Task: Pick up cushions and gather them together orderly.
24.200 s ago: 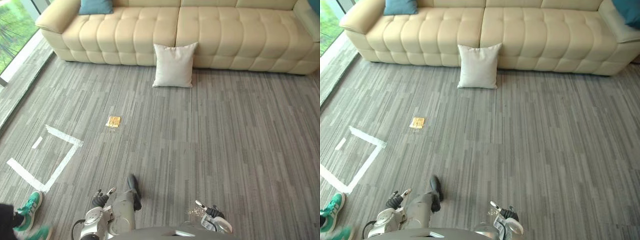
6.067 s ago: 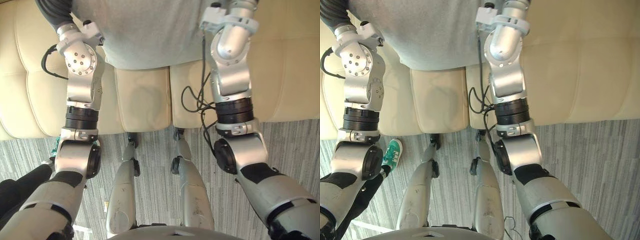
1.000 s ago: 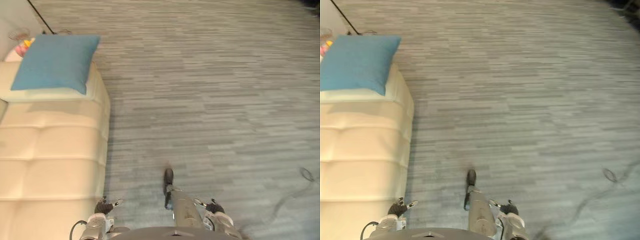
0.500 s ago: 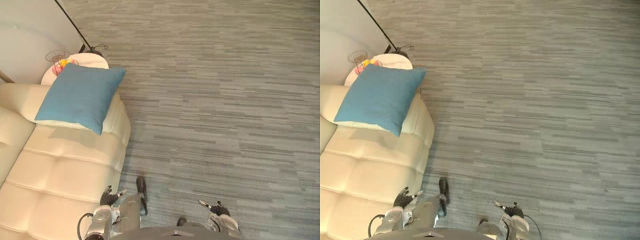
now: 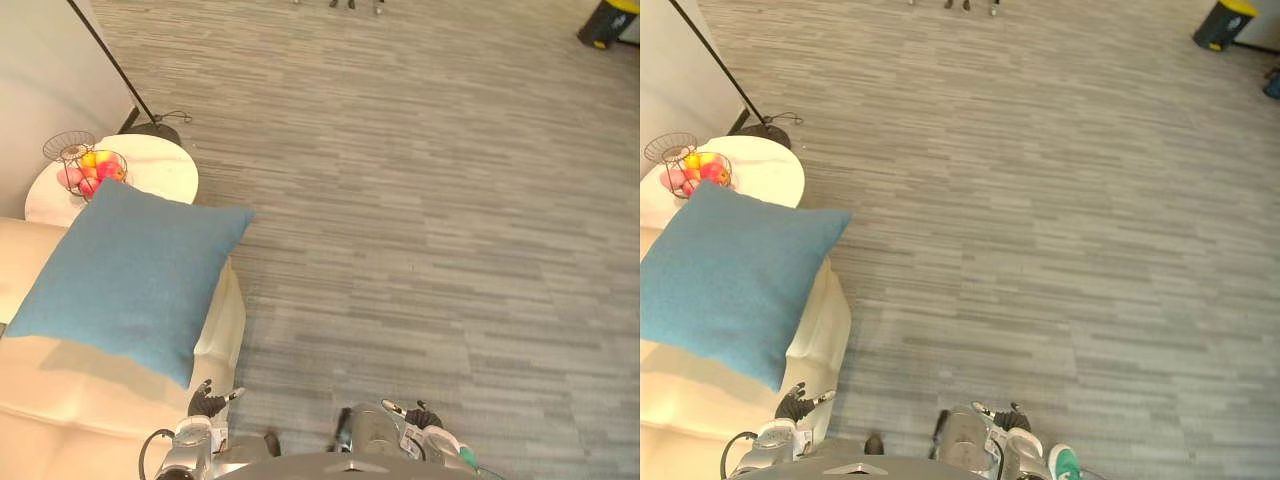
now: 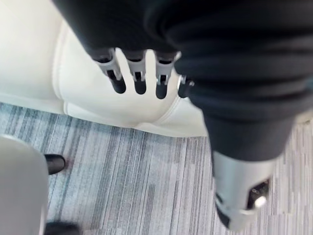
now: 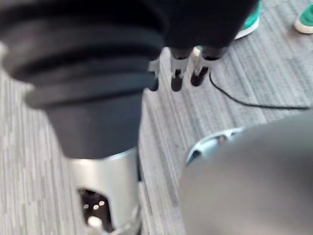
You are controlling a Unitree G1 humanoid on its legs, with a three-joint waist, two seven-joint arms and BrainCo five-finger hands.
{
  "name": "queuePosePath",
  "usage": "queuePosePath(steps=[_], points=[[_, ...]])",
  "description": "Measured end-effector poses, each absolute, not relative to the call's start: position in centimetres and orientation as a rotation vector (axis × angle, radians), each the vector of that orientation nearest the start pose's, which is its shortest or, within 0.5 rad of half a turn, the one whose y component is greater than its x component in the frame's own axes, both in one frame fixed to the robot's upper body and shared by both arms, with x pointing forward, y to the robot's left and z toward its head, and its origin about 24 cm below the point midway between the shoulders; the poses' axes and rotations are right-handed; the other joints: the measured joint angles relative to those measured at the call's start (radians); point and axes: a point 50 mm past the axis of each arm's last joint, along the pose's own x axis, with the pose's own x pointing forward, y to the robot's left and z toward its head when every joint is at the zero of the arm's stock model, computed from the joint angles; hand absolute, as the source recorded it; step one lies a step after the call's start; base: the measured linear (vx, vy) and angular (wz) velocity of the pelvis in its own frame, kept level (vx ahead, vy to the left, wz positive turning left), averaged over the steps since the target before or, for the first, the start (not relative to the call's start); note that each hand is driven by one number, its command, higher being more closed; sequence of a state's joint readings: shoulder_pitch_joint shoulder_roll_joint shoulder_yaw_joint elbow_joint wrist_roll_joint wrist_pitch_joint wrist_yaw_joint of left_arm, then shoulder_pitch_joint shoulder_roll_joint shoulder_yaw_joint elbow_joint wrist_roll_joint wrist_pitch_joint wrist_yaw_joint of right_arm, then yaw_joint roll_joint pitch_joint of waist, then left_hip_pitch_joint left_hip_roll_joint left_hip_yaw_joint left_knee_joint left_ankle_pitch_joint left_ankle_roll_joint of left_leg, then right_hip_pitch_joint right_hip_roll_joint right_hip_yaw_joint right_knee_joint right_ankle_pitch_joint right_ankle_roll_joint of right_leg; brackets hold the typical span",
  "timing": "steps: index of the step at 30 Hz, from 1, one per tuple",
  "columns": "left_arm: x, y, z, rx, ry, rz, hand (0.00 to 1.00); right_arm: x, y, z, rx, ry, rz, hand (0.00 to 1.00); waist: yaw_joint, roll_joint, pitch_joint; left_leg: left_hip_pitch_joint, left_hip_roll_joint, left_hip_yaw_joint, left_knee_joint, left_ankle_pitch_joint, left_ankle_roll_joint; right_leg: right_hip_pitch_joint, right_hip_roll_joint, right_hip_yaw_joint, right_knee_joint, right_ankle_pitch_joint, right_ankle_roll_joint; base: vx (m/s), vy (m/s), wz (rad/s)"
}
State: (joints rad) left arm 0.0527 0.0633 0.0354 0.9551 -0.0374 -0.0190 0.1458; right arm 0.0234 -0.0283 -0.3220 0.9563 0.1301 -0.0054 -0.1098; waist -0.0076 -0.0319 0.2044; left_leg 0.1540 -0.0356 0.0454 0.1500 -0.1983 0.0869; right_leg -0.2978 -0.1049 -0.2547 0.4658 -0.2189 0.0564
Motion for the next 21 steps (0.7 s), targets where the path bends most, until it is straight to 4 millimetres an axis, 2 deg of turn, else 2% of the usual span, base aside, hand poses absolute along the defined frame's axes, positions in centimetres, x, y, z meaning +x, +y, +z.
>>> queuePosePath(steps=[1,3,4,5,6,7,9,11,12,13,14,15,16,17,18,19,20,21], points=[[12.6,18.7,-14.9,0.073,0.985,0.230,0.00,12.7,-21.1,-14.7,0.195,0.954,-0.484,0.00,-0.001,-0.001,0.001,0.011,0.002,-0.011,-0.004,-0.004,-0.007,-0.006,0.011,0.024,-0.092,0.047,-0.001,0.49,-0.125,0.99],[12.2,18.9,-15.0,0.069,0.992,0.243,0.00,12.6,-21.0,-14.7,0.198,0.956,-0.486,0.00,-0.001,-0.011,0.004,0.066,0.011,-0.049,-0.009,-0.045,-0.059,-0.002,0.023,0.085,-0.349,0.222,0.016,0.44,-0.178,1.04],[12.0,19.3,-15.0,0.063,0.996,0.263,0.00,12.5,-20.9,-14.7,0.202,0.956,-0.487,0.00,0.001,-0.023,0.007,0.101,0.012,-0.067,-0.007,-0.084,-0.079,0.000,0.014,0.102,-0.381,0.293,0.007,0.50,-0.268,1.04],[11.9,19.3,-15.1,0.046,0.999,0.281,0.00,12.6,-20.8,-14.6,0.204,0.949,-0.487,0.00,0.002,-0.022,0.008,0.126,0.033,-0.092,0.003,-0.120,-0.098,0.019,0.018,0.109,-0.343,0.404,-0.021,0.57,-0.316,0.80],[11.9,18.7,-15.1,0.021,1.000,0.284,0.00,13.0,-21.2,-14.4,0.197,0.930,-0.490,0.00,0.012,0.013,0.009,0.132,0.062,-0.104,0.015,-0.127,-0.106,0.011,0.041,0.102,-0.283,0.367,-0.027,0.45,-0.248,0.51],[11.9,18.3,-15.2,0.004,0.998,0.285,0.00,13.2,-21.3,-14.2,0.200,0.917,-0.495,0.00,0.016,0.024,0.014,0.130,0.073,-0.104,0.026,-0.117,-0.110,0.006,0.049,0.106,-0.244,0.332,-0.036,0.41,-0.227,0.38],[11.7,18.0,-15.3,-0.019,1.007,0.298,0.00,13.2,-21.0,-14.2,0.222,0.911,-0.504,0.00,0.014,0.032,0.009,0.145,0.093,-0.136,0.065,-0.080,-0.126,0.001,0.044,0.079,-0.109,0.218,-0.051,0.41,-0.215,0.44],[11.6,17.7,-15.4,-0.031,1.012,0.297,0.00,13.0,-21.1,-14.2,0.223,0.904,-0.512,0.00,0.015,0.045,-0.001,0.138,0.121,-0.174,0.128,-0.069,-0.141,0.028,0.040,0.031,-0.053,0.158,-0.063,0.35,-0.163,0.54],[11.6,17.7,-15.4,-0.032,1.012,0.295,0.00,13.0,-21.2,-14.2,0.221,0.905,-0.513,0.00,0.015,0.049,-0.004,0.130,0.128,-0.185,0.149,-0.064,-0.148,0.040,0.039,0.015,-0.052,0.149,-0.068,0.34,-0.156,0.65],[11.7,17.6,-15.4,-0.036,1.010,0.292,0.00,12.8,-21.3,-14.3,0.217,0.909,-0.515,0.00,0.017,0.054,-0.008,0.104,0.141,-0.192,0.200,-0.048,-0.177,0.066,0.037,-0.018,-0.061,0.140,-0.074,0.29,-0.131,0.84],[11.8,17.6,-15.3,-0.037,1.004,0.291,0.00,12.5,-21.3,-14.3,0.217,0.915,-0.518,0.00,0.019,0.055,-0.009,0.055,0.151,-0.183,0.275,-0.015,-0.226,0.102,0.028,-0.053,-0.092,0.138,-0.077,0.32,-0.115,0.95],[11.8,17.8,-15.2,-0.031,1.002,0.294,0.00,12.3,-21.3,-14.4,0.217,0.920,-0.520,0.00,0.024,0.053,-0.009,0.028,0.157,-0.167,0.318,-0.001,-0.242,0.128,0.016,-0.073,-0.117,0.138,-0.077,0.23,-0.061,1.03],[11.8,18.0,-15.2,-0.025,1.000,0.296,0.00,12.0,-21.4,-14.5,0.217,0.930,-0.526,0.00,0.028,0.053,-0.009,-0.007,0.176,-0.109,0.362,-0.010,-0.239,0.164,0.001,-0.104,-0.150,0.140,-0.076,0.20,-0.035,1.00],[11.8,18.0,-15.2,-0.026,1.002,0.295,0.00,11.8,-21.5,-14.6,0.218,0.939,-0.534,0.00,0.028,0.054,-0.010,-0.039,0.198,-0.033,0.371,-0.044,-0.239,0.197,-0.014,-0.141,-0.177,0.144,-0.072,0.15,0.002,1.21],[11.8,18.0,-15.2,-0.022,1.001,0.290,0.00,11.5,-21.6,-14.7,0.215,0.946,-0.538,0.00,0.028,0.052,-0.009,-0.071,0.212,0.047,0.344,-0.074,-0.236,0.226,-0.032,-0.179,-0.197,0.147,-0.066,0.15,0.059,1.25],[11.9,17.9,-15.2,-0.017,0.998,0.281,0.00,11.5,-21.7,-14.7,0.212,0.948,-0.539,0.00,0.030,0.056,-0.012,-0.103,0.212,0.125,0.272,-0.078,-0.231,0.247,-0.053,-0.211,-0.210,0.155,-0.053,0.09,0.106,1.36],[11.9,17.7,-15.2,-0.014,0.999,0.268,0.00,11.5,-21.9,-14.6,0.207,0.945,-0.540,0.00,0.026,0.070,-0.021,-0.140,0.212,0.198,0.161,-0.019,-0.211,0.260,-0.064,-0.248,-0.219,0.163,-0.041,0.05,0.119,1.23],[11.9,17.5,-15.2,-0.009,1.001,0.254,0.00,11.4,-22.2,-14.6,0.203,0.946,-0.544,0.00,0.021,0.081,-0.029,-0.171,0.212,0.255,0.125,0.020,-0.178,0.263,-0.061,-0.268,-0.225,0.162,-0.033,0.05,0.140,1.19]])
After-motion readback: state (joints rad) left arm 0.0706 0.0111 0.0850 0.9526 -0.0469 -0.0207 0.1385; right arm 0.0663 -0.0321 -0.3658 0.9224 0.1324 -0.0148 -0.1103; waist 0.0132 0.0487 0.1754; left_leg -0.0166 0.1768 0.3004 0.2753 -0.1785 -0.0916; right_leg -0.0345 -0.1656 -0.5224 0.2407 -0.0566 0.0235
